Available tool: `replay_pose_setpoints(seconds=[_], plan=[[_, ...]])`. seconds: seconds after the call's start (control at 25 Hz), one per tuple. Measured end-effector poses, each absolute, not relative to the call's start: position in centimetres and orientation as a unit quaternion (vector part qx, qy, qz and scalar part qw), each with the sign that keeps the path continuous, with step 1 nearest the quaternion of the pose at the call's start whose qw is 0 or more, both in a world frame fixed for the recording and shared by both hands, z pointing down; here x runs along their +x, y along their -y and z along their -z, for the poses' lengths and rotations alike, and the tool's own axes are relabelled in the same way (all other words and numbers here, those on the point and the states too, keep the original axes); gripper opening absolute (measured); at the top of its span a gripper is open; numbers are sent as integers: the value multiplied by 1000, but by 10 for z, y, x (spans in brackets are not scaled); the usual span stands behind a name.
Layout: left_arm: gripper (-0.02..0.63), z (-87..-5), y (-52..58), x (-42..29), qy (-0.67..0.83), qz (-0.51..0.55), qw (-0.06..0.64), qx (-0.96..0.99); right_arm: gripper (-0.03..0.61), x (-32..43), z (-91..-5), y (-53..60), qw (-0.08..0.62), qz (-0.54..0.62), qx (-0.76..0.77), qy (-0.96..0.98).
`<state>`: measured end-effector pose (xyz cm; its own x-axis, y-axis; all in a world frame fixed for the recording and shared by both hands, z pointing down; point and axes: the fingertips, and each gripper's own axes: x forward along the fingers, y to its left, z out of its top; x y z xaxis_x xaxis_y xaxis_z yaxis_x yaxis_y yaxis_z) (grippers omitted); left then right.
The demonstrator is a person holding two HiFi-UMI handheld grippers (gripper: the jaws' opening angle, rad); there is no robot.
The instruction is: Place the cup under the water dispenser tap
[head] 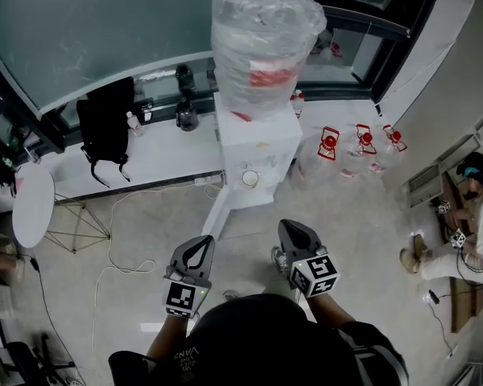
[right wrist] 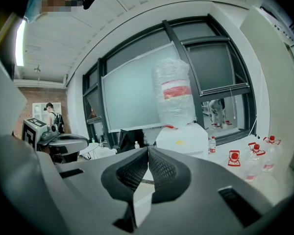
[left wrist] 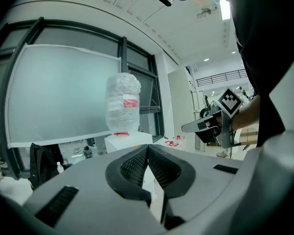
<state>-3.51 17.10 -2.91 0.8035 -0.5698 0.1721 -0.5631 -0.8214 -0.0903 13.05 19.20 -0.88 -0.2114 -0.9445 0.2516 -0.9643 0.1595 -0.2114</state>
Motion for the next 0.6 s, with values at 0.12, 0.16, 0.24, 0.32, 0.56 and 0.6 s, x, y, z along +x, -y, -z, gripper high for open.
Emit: replay_pose_setpoints(seconds=[0.12, 0.16, 0.24, 0.32, 0.56, 0.6], plan=[[20, 33, -172, -37, -301, 95, 24, -949, 43, 128, 11, -192, 28, -162, 626, 763], [20, 33, -173, -37, -301, 95, 26, -948, 43, 127, 12, -192, 28, -161, 624, 764], [20, 33, -176, -36, -302, 93, 25, -948, 43, 124, 13, -193, 29, -160, 621, 767], [20, 32, -181, -36, -303, 91, 20, -949, 43, 120, 13, -195, 30, -160, 617, 770], [20, 27, -188, -33, -301, 91, 17, -949, 43, 112, 10, -198, 32, -160, 606, 778], [20, 26, -190, -33, -301, 91, 16, -949, 43, 111, 10, -200, 33, -159, 605, 779]])
